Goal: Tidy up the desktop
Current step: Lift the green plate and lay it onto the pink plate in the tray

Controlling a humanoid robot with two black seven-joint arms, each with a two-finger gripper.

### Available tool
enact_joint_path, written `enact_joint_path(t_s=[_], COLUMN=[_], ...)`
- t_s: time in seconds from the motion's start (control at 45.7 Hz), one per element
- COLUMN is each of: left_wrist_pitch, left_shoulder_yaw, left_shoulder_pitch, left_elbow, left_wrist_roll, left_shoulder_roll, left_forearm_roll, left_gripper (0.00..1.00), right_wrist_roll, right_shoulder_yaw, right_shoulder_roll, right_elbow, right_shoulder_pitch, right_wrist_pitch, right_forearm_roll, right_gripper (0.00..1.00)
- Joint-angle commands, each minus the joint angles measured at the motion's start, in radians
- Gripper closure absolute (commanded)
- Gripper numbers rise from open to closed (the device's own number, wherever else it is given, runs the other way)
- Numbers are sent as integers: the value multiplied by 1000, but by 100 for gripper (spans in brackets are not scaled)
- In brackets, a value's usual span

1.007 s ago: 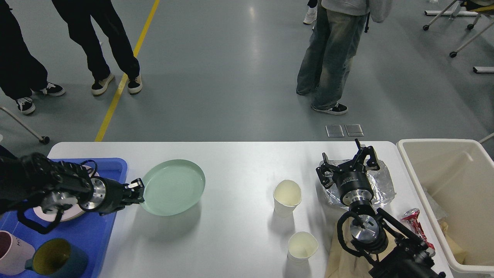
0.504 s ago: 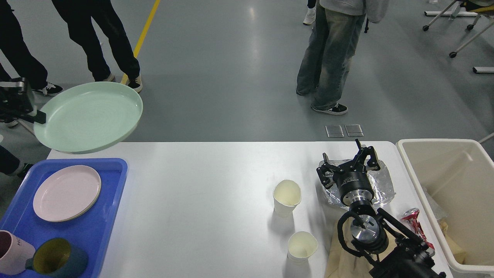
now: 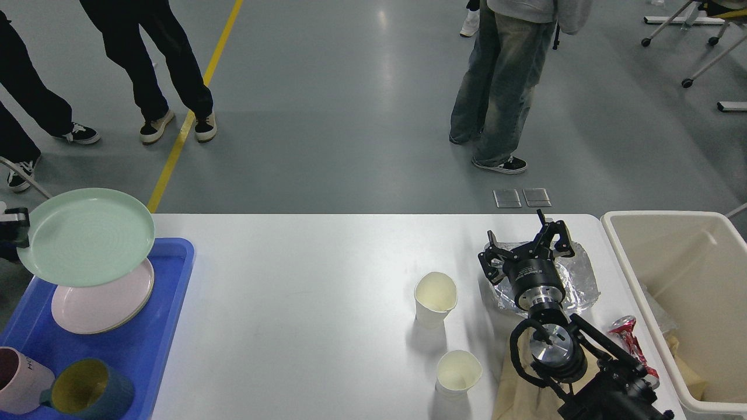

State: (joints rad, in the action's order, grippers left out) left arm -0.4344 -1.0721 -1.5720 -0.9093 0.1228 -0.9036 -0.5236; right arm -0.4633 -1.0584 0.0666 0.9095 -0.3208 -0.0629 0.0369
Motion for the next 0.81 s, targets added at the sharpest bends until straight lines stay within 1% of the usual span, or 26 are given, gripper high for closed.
enact_joint_path(t_s=[0.0, 0.044, 0.131, 0.197, 0.241, 0.394, 0.569, 0.657, 0.744, 0.788], left_wrist_pitch=[123, 140, 155, 174, 187, 230, 270, 305, 329, 332], left_shoulder_yaw=[95, 130, 185, 207, 208, 208, 208, 210, 209, 208], left_shoulder_pitch=[188, 254, 338, 412, 437, 483, 510, 524, 526, 526], left_elbow=[115, 162, 219, 254, 267, 277, 293, 303, 311, 311], left_wrist_roll=[-2, -2, -8, -11, -9, -9, -11, -11, -11, -11], left_shoulder_roll=[45, 71, 101, 111, 114, 127, 134, 149, 154, 155], left_forearm_roll=[2, 8, 11, 11, 11, 11, 13, 13, 13, 13], left_gripper=[100, 100, 100, 100, 100, 99, 96, 94, 90, 84], right_wrist_roll=[0, 0, 0, 0, 0, 0, 0, 0, 0, 0], right_shoulder_yaw=[0, 0, 0, 0, 0, 0, 0, 0, 0, 0], right_shoulder_roll=[1, 1, -1, 1, 1, 1, -1, -1, 1, 1], right_elbow=[0, 0, 0, 0, 0, 0, 0, 0, 0, 0], right_shoulder_pitch=[0, 0, 0, 2, 0, 0, 0, 2, 0, 0], right_wrist_pitch=[0, 0, 0, 0, 0, 0, 0, 0, 0, 0], right_forearm_roll=[0, 0, 0, 0, 0, 0, 0, 0, 0, 0], right_gripper=[0, 0, 0, 0, 0, 0, 0, 0, 0, 0])
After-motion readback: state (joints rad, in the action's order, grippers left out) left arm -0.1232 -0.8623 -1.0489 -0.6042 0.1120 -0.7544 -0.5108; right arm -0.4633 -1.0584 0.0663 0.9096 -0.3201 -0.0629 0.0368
